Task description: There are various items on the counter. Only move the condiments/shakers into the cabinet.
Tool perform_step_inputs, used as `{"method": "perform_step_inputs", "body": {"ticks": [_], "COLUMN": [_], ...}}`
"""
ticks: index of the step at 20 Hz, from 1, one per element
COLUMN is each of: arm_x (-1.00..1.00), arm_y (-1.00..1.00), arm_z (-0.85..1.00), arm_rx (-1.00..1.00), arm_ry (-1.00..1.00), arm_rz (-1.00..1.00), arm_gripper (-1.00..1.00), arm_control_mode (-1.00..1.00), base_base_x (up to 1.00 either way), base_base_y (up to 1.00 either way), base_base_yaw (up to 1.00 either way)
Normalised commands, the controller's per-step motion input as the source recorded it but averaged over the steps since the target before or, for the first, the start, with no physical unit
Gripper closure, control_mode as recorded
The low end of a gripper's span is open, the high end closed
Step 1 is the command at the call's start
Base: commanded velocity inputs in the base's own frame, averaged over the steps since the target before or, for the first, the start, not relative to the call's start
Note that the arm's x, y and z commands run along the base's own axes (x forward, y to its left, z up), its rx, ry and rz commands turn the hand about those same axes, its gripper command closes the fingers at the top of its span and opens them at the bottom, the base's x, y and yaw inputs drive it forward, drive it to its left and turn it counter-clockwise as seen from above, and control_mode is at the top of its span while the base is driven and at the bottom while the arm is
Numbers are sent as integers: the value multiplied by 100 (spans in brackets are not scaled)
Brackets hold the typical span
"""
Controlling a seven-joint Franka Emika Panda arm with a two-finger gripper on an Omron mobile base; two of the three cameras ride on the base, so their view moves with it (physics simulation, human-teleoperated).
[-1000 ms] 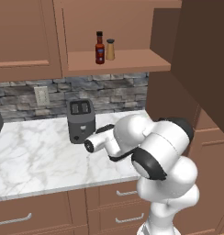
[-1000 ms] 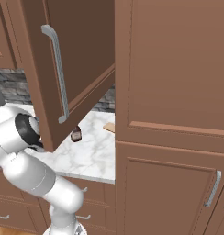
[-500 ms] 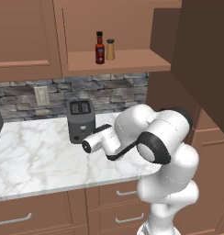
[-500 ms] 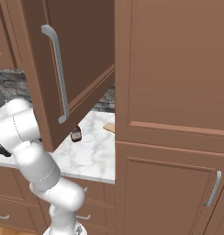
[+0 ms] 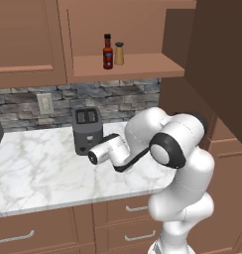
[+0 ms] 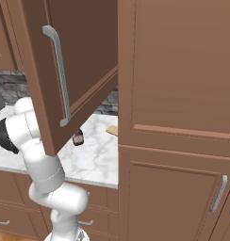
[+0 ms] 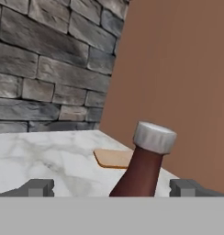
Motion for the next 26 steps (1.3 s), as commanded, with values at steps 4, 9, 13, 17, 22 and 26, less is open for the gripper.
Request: {"method": "perform_step_inputs", "body": {"ticks": [4, 9, 13, 17, 22, 26], "arm_x": [6, 0, 11, 8, -3, -40], "arm_y": [-14, -23, -3, 0, 0, 0], "arm_z": [0, 0, 0, 0, 7, 81], "arm_rx": [0, 0, 0, 0, 0, 0], "arm_ry": [0, 0, 0, 3, -1, -21], "arm_rz": [0, 0, 0, 0, 0, 0], "arm_gripper": [-100, -100, -100, 100, 100, 100], "arm_control_mode": [-100, -100, -100, -100, -100, -100], "base_base_x": [0, 0, 0, 0, 0, 0], "base_base_y": [0, 0, 0, 0, 0, 0], "base_base_yaw": [0, 0, 0, 0, 0, 0]}}
